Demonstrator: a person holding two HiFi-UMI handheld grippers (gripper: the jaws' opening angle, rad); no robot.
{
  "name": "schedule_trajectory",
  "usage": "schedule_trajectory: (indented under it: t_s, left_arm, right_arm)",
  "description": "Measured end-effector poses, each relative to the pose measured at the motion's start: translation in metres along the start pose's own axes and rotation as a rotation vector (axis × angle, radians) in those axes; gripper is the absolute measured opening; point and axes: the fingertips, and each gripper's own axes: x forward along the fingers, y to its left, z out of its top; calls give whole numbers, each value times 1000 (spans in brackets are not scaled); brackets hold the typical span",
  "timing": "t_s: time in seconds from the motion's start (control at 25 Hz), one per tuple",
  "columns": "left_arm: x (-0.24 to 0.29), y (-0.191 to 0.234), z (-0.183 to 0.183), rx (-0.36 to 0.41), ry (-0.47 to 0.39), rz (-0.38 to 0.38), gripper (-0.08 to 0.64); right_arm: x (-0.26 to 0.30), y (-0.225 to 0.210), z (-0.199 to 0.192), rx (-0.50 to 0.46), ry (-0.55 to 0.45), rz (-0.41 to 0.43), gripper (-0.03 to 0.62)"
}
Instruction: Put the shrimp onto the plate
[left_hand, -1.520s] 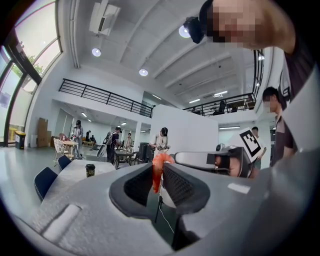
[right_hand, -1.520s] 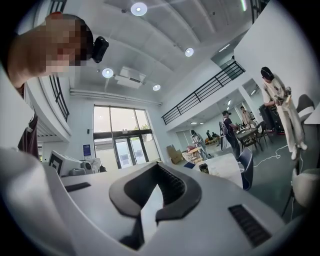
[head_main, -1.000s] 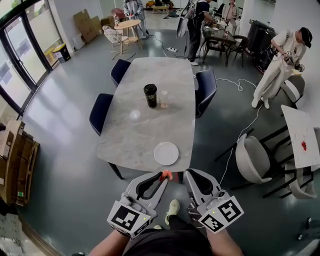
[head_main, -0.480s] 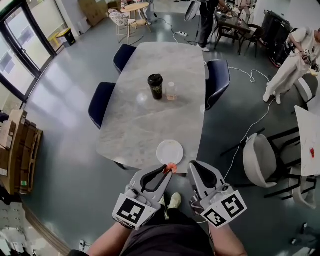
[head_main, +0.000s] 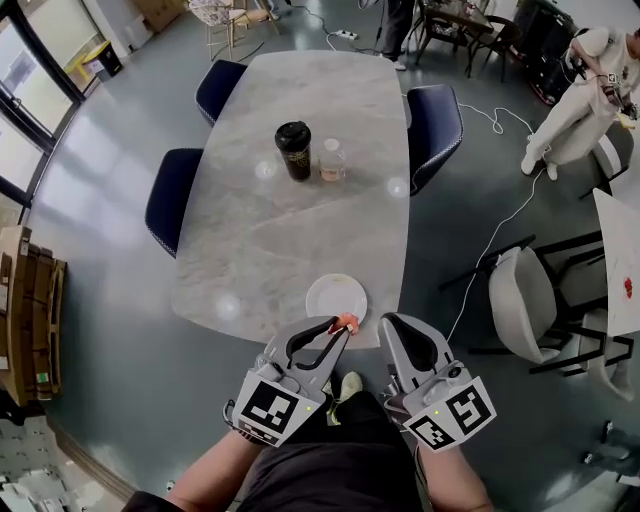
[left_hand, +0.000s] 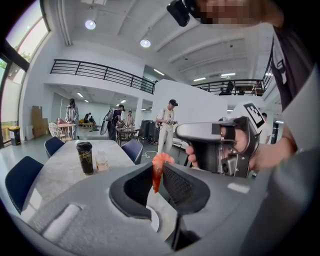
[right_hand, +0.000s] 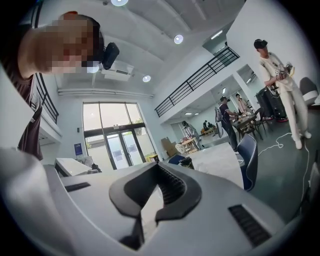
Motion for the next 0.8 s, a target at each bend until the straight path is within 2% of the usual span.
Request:
schedule_trajectory:
  t_s: [0.4,0.8]
  left_arm:
    - [58,36,-89,8,129,-40,69]
    - [98,54,-169,49,284,-54,69]
  right_arm:
    - [33,-48,-76,24,12,-26,2]
    - [52,-86,-132,-35,30,-41,2]
